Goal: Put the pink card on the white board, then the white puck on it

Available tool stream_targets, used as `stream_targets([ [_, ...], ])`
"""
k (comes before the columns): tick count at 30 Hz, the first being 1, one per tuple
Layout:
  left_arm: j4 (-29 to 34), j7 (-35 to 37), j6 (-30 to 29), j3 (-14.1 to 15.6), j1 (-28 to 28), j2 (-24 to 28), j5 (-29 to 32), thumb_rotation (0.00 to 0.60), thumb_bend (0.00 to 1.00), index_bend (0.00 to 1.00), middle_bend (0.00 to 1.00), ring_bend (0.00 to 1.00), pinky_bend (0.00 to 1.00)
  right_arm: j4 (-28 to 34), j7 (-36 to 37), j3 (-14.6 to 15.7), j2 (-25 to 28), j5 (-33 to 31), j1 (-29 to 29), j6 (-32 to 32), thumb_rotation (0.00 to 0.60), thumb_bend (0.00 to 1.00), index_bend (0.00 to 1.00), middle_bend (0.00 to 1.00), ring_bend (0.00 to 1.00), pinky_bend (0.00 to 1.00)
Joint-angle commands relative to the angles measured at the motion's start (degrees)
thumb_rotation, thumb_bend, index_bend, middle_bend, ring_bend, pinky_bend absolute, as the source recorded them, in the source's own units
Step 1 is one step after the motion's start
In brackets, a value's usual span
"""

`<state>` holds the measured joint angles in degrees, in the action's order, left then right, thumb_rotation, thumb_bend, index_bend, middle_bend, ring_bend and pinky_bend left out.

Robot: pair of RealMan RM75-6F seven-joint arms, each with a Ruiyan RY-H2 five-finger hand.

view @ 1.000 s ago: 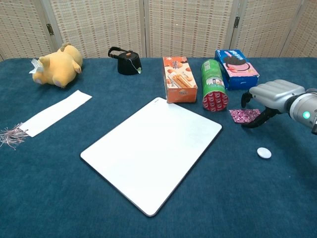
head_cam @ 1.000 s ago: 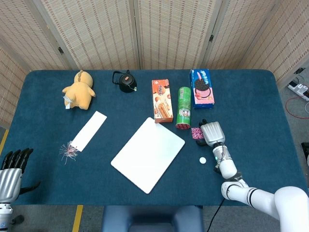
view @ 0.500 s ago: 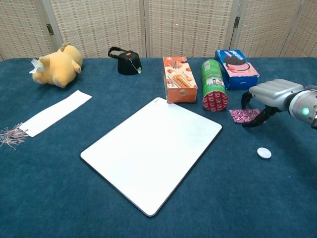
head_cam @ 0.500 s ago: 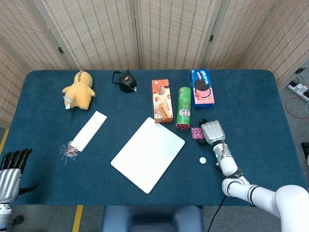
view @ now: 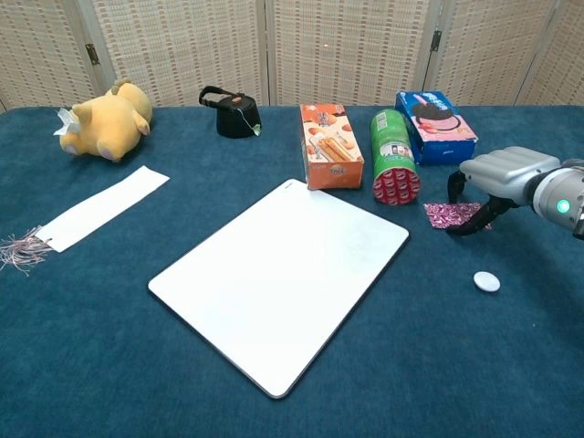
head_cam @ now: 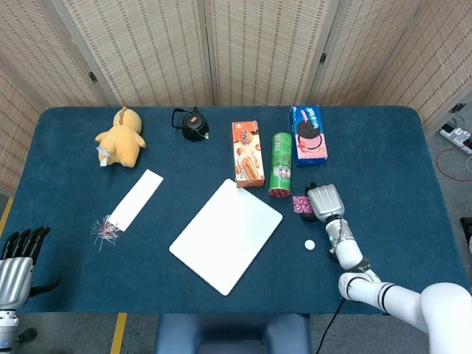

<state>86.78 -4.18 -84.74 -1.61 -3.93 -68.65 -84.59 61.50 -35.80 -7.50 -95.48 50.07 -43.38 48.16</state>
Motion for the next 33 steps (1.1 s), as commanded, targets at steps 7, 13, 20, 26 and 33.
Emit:
stream_targets([
  [7,-0.07,0.09,0.09,0.08,0.04,-0.06,0.01,0.600,0.17,0.11,0.12,0.10,0.05,0.33,-0.49,0.16,0.02,0.13,0.33,0.52,0.398,0.30,0.38,0.28,0.88,0.81],
  [13,-0.08,0.14,0.05,0.04,0.15,0.10,0.21,0.600,0.17,0.11,0.12,0.10,0.05,4.72,1.01,-0.05,2.67,1.95,0.89,1.59,0.399,0.30,0.38,0.28,0.88,0.81],
  [20,0.70,-0.38,-0.12,-0.11,0.14,0.60,0.20,0.600,0.16,0.11,0.12,0.10,0.05,18.64,1.90,-0.02,11.11,5.15,2.09,4.37,0.402,0.30,0.38,0.28,0.88,0.81],
  [26,1.38,-0.89,-0.22,-0.17,-0.01,0.67,-0.08,0.600,0.16,0.11,0.12,0.10,0.05,27.76,2.44,-0.33,15.12,6.51,1.36,4.12,0.401,0.30,0.38,0.28,0.88,0.81],
  [33,2.06,-1.02,-0.99,-0.20,0.12,0.92,-0.68,0.600,0.17,0.10,0.12,0.10,0.05,27.08,-1.44,0.19,9.93,3.94,-2.99,0.89,0.402,0.30,0.38,0.27,0.88,0.81],
])
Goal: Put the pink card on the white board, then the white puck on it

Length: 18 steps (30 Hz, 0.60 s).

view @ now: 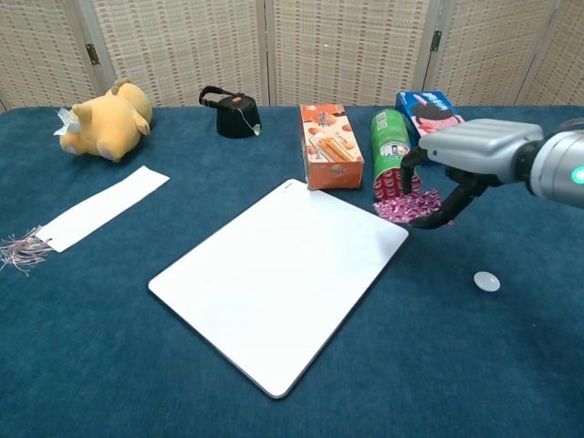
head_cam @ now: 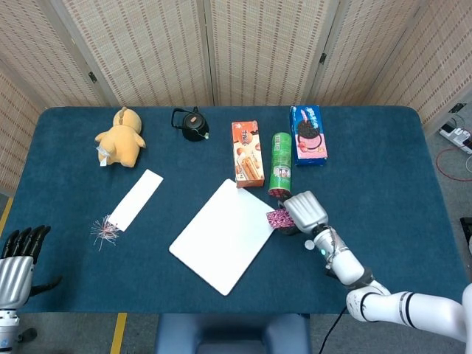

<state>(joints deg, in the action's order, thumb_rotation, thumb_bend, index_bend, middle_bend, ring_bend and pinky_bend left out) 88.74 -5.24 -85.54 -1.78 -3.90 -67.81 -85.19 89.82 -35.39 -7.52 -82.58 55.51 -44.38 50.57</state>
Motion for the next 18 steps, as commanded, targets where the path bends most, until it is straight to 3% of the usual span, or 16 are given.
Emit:
stream_targets([
  [1,0.16,0.07,-0.26,-0.05,0.11,0.10,-0.08,0.600,0.17,0.10,0.12,0.10,0.05,-1.97,-2.31,0.15,-4.11,-2.16,-2.64,-1.88,0.402,0.30,0.38,0.27,0.88,0.81],
  [10,0.71,0.73,-1.68,0.23,1.23,1.42,-0.10,0.600,0.17,0.10,0.12,0.10,0.05,-9.50,-4.55,-0.32,-14.14,-6.45,-8.27,-5.10,0.402,0.30,0.29,0.23,0.88,0.81],
  [18,0.74,1.20,-2.07,0.55,1.96,1.70,0.03,0.600,0.17,0.10,0.12,0.10,0.04,-8.70,-5.58,-0.61,-15.37,-5.87,-10.65,-3.93,0.399,0.30,0.12,0.16,0.87,0.81],
])
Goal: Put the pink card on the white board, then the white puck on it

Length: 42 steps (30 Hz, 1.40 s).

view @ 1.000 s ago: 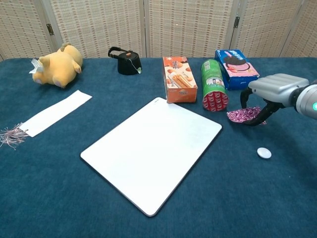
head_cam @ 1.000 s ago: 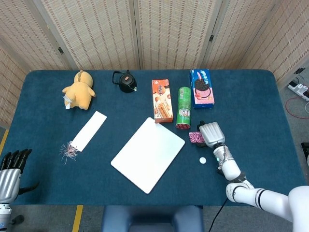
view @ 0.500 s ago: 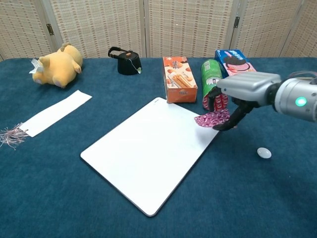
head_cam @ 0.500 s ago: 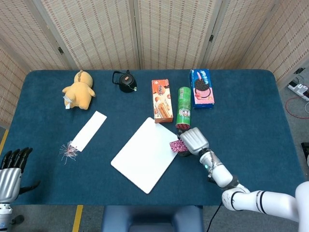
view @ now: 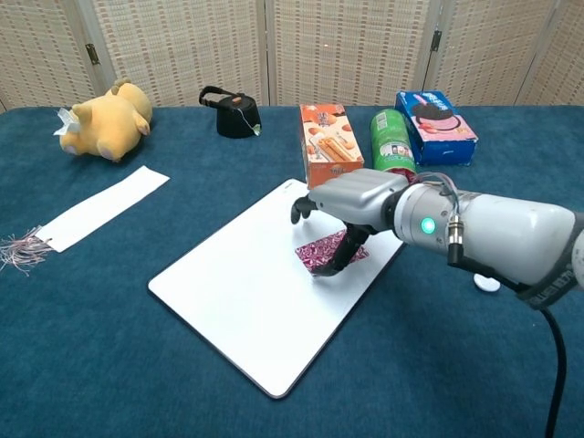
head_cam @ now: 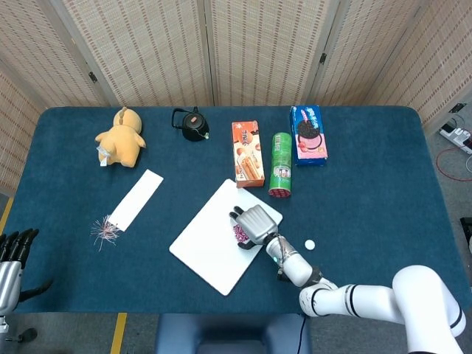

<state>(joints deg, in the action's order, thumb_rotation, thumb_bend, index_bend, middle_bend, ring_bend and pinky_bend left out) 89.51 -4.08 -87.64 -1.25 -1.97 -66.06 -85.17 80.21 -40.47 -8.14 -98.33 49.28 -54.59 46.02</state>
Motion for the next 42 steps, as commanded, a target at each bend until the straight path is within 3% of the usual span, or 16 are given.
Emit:
stream_targets([
  [1,-0.08,0.09,0.03,0.03,0.06,-0.10,0.01,0.600,0.16,0.10,0.12,0.10,0.04,1.60,-0.87,0.19,0.82,0.47,-0.56,1.04,0.398,0.30,0.10,0.14,0.86,0.81],
  [4,-0.20,0.18,0.06,-0.01,0.08,-0.19,0.03,0.600,0.17,0.10,0.12,0.10,0.05,3.78,-1.42,0.57,2.41,0.69,-0.43,2.33,0.399,0.30,0.04,0.12,0.86,0.81],
  [9,-0.62,0.51,0.39,-0.05,0.00,-0.45,0.07,0.600,0.17,0.10,0.12,0.10,0.05,9.63,-0.19,2.36,7.47,3.74,2.37,6.78,0.397,0.30,0.05,0.15,0.86,0.81],
  [21,-0.65,0.11,1.90,-0.54,-1.55,-1.37,-0.64,0.600,0.17,0.10,0.12,0.10,0.04,19.39,6.78,9.61,20.43,15.40,13.32,18.12,0.398,0.30,0.31,0.28,0.89,0.81],
  [30,0.26,-0.67,2.49,-0.73,-2.43,-1.49,-1.13,0.600,0.17,0.11,0.12,0.10,0.05,15.02,10.65,14.38,22.10,20.49,20.04,20.63,0.400,0.30,0.35,0.27,0.89,0.82],
  [42,0.51,-0.63,2.07,-0.46,-2.04,-1.27,-0.88,0.600,0.17,0.11,0.12,0.10,0.04,3.09,13.14,14.00,15.81,21.85,22.64,16.76,0.399,0.30,0.38,0.26,0.89,0.82],
])
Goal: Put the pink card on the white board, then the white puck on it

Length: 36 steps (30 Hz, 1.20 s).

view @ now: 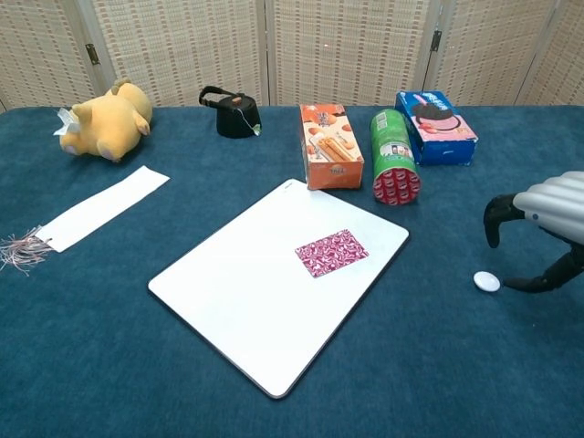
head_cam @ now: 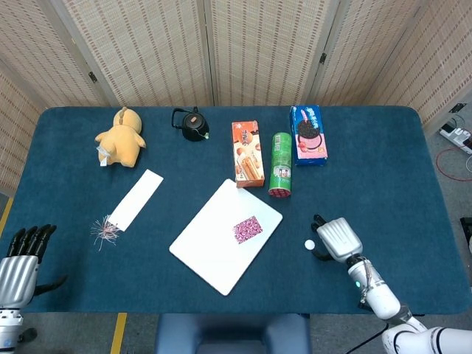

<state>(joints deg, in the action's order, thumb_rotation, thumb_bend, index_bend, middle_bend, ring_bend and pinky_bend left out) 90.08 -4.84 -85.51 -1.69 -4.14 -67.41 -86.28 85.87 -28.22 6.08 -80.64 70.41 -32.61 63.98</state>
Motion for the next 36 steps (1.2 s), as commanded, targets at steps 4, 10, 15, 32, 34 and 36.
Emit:
stream_targets([
  [4,-0.19,0.26,-0.06,0.09,0.25,0.11,0.37,0.600,0.17,0.11,0.12,0.10,0.04,-4.79,1.25,-0.47,-3.44,1.46,1.02,-2.34,0.401,0.30,0.39,0.26,0.89,0.82],
  [10,-0.36,0.52,-0.26,0.05,0.34,0.06,0.39,0.600,0.17,0.12,0.12,0.10,0.04,-6.43,1.37,-1.38,-4.63,1.98,1.51,-3.22,0.399,0.30,0.42,0.26,0.89,0.82],
  [15,-0.64,0.75,-0.32,0.09,0.43,0.00,0.45,0.600,0.17,0.12,0.12,0.10,0.04,-7.00,1.27,-2.25,-4.99,2.12,1.85,-3.67,0.400,0.30,0.44,0.26,0.89,0.82],
  [32,-1.09,0.92,-0.12,0.08,0.44,-0.27,0.73,0.600,0.16,0.11,0.12,0.10,0.04,-7.56,1.69,-4.56,-5.63,1.99,1.94,-6.18,0.403,0.30,0.46,0.28,0.89,0.82],
  [34,-1.16,0.99,-0.02,0.09,0.47,-0.25,0.89,0.600,0.16,0.11,0.12,0.10,0.04,-7.79,1.69,-4.71,-5.85,1.96,1.94,-6.47,0.403,0.31,0.46,0.28,0.89,0.82],
  [36,-1.25,1.07,-0.03,0.06,0.51,-0.25,1.00,0.600,0.17,0.12,0.12,0.10,0.04,-7.95,1.75,-4.81,-6.03,2.05,1.96,-6.70,0.405,0.32,0.47,0.28,0.89,0.82],
])
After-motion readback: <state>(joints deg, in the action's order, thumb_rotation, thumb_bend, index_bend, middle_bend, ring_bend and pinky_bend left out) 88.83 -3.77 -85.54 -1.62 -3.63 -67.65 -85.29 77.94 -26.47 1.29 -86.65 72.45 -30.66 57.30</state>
